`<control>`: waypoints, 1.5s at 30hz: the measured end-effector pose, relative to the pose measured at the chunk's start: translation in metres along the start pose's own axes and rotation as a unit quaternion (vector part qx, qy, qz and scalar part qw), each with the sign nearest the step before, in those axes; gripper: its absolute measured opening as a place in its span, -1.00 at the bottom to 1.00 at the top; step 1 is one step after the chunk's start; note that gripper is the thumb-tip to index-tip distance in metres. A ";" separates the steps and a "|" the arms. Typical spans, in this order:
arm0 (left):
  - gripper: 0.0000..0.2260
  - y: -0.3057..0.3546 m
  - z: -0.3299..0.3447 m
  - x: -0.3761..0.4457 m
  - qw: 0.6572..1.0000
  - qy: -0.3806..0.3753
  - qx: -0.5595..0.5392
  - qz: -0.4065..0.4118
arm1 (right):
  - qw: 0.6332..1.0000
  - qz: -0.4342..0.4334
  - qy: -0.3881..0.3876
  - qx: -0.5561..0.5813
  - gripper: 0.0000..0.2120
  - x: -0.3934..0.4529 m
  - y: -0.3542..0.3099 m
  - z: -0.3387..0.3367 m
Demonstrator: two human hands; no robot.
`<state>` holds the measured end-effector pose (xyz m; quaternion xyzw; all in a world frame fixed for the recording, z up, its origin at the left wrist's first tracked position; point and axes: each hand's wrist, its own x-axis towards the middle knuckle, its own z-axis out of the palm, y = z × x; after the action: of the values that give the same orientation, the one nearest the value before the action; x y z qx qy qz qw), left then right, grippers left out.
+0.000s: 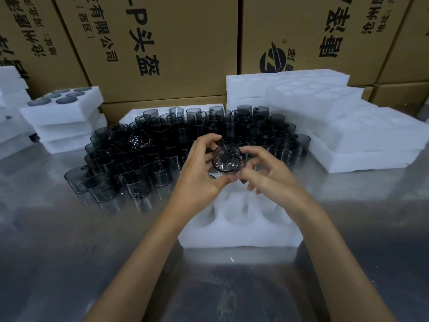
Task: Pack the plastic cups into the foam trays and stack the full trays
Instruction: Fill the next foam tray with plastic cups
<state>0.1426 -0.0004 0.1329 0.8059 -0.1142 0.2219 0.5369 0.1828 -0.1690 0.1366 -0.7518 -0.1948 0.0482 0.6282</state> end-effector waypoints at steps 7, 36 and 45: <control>-0.38 -0.006 -0.016 0.003 0.991 -0.095 -0.002 -0.093 | 0.995 -0.010 0.051 -0.084 -0.72 0.004 0.016 -0.006; -0.44 -0.024 -0.010 -0.011 0.939 -0.226 0.255 -0.030 | 0.892 -0.069 0.003 -0.447 -0.51 -0.022 0.020 -0.002; -0.42 -0.023 -0.005 -0.014 0.895 -0.253 0.365 -0.034 | 0.865 -0.024 -0.047 -0.498 -0.45 -0.025 0.025 0.003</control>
<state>0.1384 0.0126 0.1095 0.9776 -0.1296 0.0178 0.1646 0.1646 -0.1787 0.1080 -0.9566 -0.2404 -0.0355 0.1610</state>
